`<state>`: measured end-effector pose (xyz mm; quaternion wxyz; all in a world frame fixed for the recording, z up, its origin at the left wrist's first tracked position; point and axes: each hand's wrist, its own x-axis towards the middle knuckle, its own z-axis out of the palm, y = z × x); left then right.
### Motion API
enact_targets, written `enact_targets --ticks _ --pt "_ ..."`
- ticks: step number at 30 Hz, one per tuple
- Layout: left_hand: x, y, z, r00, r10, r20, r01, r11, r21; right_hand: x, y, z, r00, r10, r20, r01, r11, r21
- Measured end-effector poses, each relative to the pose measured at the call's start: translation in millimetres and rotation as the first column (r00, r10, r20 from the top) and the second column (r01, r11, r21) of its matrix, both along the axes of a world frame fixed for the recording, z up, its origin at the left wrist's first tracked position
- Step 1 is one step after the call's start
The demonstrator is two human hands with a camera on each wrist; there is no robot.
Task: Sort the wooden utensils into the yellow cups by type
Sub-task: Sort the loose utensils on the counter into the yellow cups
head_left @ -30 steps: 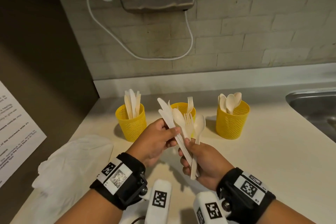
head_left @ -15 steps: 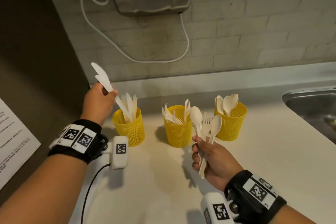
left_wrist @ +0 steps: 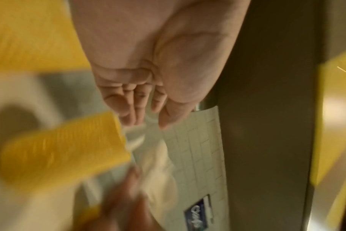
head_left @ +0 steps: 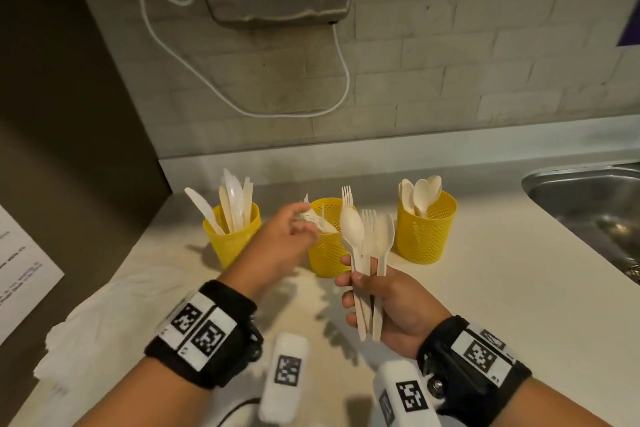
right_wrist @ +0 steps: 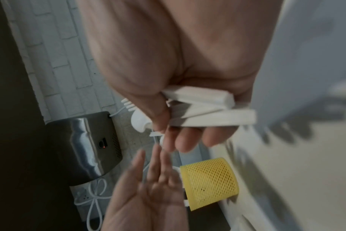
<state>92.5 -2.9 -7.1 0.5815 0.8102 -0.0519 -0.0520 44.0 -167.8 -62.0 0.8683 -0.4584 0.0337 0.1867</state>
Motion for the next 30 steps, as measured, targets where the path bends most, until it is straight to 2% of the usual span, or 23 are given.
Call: enact_targets --ticks 3,6,10,15,19,25,27,30 --pt "-6 -21 -9 0.977 -0.186 -0.102 0.161 0.964 -0.211 -2 2 2 0.998 0.065 -0.004 -0.065 0.998 0.012" --pt "-8 -27 -11 0.971 -0.228 -0.074 0.208 0.954 -0.217 -5 -1 4 0.996 0.084 -0.007 -0.083 0.996 0.035" --pt "-4 -31 -12 0.983 -0.185 -0.004 0.183 0.973 -0.142 -7 -11 3 1.0 0.009 -0.014 -0.008 1.0 0.024" --pt "0 -47 -13 0.993 -0.089 0.082 0.095 0.993 -0.076 -8 -16 -1 0.999 -0.039 0.017 0.041 0.994 -0.098" --pt "5 -50 -11 0.995 -0.098 -0.017 0.092 0.972 -0.215 -11 -22 -1 0.995 -0.097 -0.018 0.094 0.984 -0.153" --pt "7 -47 -6 0.998 0.004 0.065 0.015 0.959 -0.284 -11 -27 8 0.99 -0.136 0.045 0.143 0.953 -0.269" --pt "3 -49 -3 0.99 -0.013 0.138 0.046 0.971 -0.236 -11 -27 8 0.983 -0.171 0.062 0.182 0.93 -0.319" --pt "-4 -61 -1 0.969 -0.118 0.218 0.135 0.989 -0.063 -12 -28 7 0.97 -0.168 0.174 0.235 0.827 -0.511"
